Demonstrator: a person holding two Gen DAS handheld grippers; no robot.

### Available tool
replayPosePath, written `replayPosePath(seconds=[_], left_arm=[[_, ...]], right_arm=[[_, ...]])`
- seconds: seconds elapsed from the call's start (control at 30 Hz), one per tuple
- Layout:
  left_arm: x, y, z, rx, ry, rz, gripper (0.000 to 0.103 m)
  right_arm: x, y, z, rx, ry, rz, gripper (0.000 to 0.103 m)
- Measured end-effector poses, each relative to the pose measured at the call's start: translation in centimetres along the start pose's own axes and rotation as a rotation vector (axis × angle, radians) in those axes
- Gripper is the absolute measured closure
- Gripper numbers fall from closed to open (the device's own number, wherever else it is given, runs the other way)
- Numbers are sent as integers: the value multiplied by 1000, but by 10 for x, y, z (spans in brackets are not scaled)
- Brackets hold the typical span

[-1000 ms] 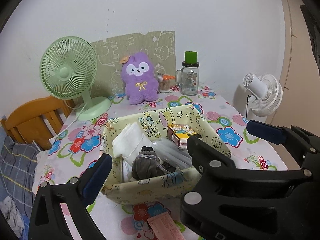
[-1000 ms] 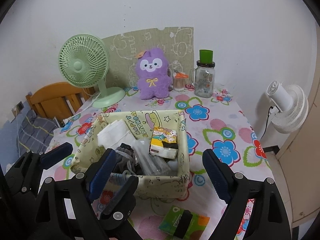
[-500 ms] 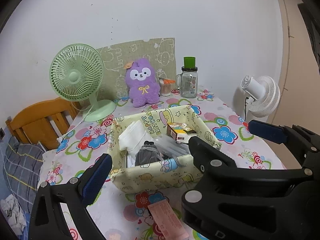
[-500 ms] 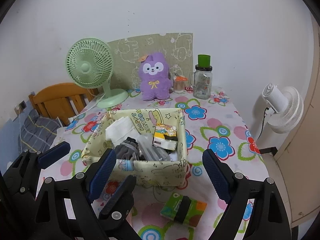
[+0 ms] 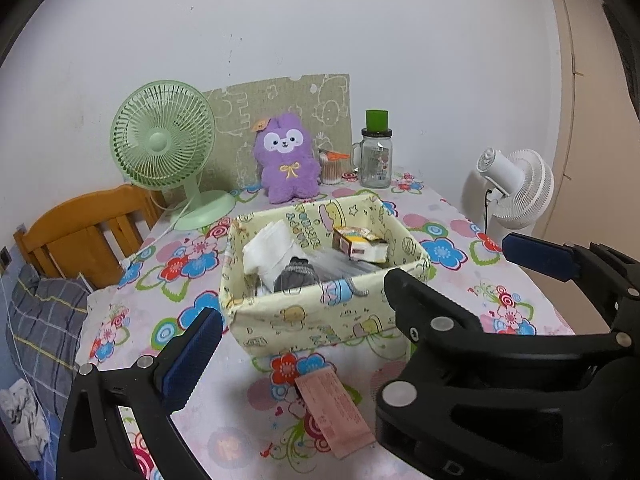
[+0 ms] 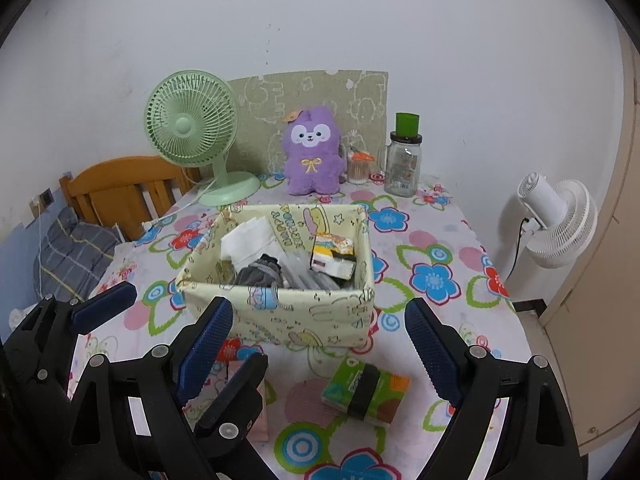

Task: Organize soft objects
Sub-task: 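Withdraw both tools and move them toward the green tissue pack and pink packet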

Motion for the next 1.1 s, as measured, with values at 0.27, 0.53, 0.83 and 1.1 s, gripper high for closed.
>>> replayPosePath(seconds=[0.27, 0.53, 0.83, 1.1], left_arm=[[2, 3, -13, -9, 17, -6, 0], [12, 0, -25, -7, 51, -8, 0], [34, 4, -36, -25, 90, 6, 0], [57, 8, -45, -38, 137, 14, 0]], right_arm=[[-3, 0, -15, -1, 2, -14, 13], [8, -6, -28, 5, 27, -24, 13], [26, -10, -41, 4, 45, -19, 13], [45, -16, -53, 24, 70, -29, 13]])
Point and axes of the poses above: each gripper's, at about its wrist camera, not at the fingertips, and x roughly the way its jaws point, y to its left, z to its top, the point moved 1 cm from there along x, roughly the way its jaws point, and after that the axes turned 6 degrees about -x, right-handed, at the moved point
